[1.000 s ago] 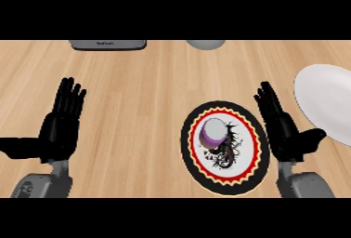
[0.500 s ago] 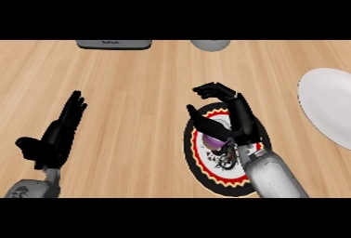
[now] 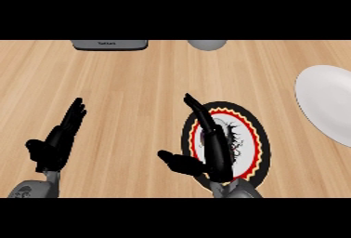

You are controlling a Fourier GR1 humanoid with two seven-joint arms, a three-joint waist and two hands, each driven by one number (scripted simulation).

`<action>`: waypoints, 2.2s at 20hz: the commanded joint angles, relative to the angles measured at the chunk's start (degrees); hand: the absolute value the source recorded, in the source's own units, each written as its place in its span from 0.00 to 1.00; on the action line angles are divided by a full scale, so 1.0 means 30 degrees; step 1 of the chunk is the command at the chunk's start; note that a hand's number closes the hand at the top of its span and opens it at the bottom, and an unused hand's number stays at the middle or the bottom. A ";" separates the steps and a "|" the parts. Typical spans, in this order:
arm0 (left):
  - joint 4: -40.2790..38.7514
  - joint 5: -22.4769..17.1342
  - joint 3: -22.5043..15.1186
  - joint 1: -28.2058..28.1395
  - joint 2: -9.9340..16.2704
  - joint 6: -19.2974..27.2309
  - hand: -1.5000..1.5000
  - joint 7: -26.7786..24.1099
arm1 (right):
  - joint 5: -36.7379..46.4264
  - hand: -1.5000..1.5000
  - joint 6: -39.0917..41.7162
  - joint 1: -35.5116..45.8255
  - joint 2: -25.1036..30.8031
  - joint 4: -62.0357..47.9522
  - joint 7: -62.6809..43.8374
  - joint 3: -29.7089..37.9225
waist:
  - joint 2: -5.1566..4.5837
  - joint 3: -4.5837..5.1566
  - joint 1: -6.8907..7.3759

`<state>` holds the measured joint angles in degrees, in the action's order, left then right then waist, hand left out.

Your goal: Pick the can from the plate and place it in the plate

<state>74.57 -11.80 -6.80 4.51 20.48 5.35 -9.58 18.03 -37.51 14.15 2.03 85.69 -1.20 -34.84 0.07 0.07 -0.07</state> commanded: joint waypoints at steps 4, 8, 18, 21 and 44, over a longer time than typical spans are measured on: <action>0.0909 0.0362 0.0188 -0.1367 -0.0017 -0.0076 0.50 0.0045 | 0.4924 0.00 0.0489 -0.1612 0.2536 0.5282 -0.6196 -0.0112 | 0.0105 -0.0002 -0.0089; 0.0778 0.0316 0.0129 -0.0710 -0.0140 -0.0153 0.50 0.0687 | 0.6157 0.00 0.3815 -0.2065 0.4755 0.5935 -0.8952 -0.0342 | 0.0090 0.0013 -0.0160; 0.1304 0.1041 0.0027 -0.0931 -0.0533 0.0093 0.50 0.0413 | 0.6051 0.00 1.2704 0.0623 0.4437 0.9209 -1.8666 -0.0694 | 0.0027 -0.0002 0.0088; 0.0666 0.0846 0.0672 -0.0530 -0.0408 -0.0538 0.50 0.0222 | 0.6425 0.00 1.3127 0.0270 0.3714 0.8199 -1.8883 -0.1031 | -0.0013 -0.0012 0.0071; 0.1538 0.1962 0.2215 -0.1564 -0.1303 -0.2486 0.50 0.0173 | 0.8412 0.00 1.6538 0.1382 0.1856 0.0803 -1.5484 0.3114 | -0.0017 -0.0024 0.0133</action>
<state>75.58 -6.08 -0.45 2.68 16.80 -0.91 -9.24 41.60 11.51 17.26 8.59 92.81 -49.79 -27.76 -0.01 0.01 0.17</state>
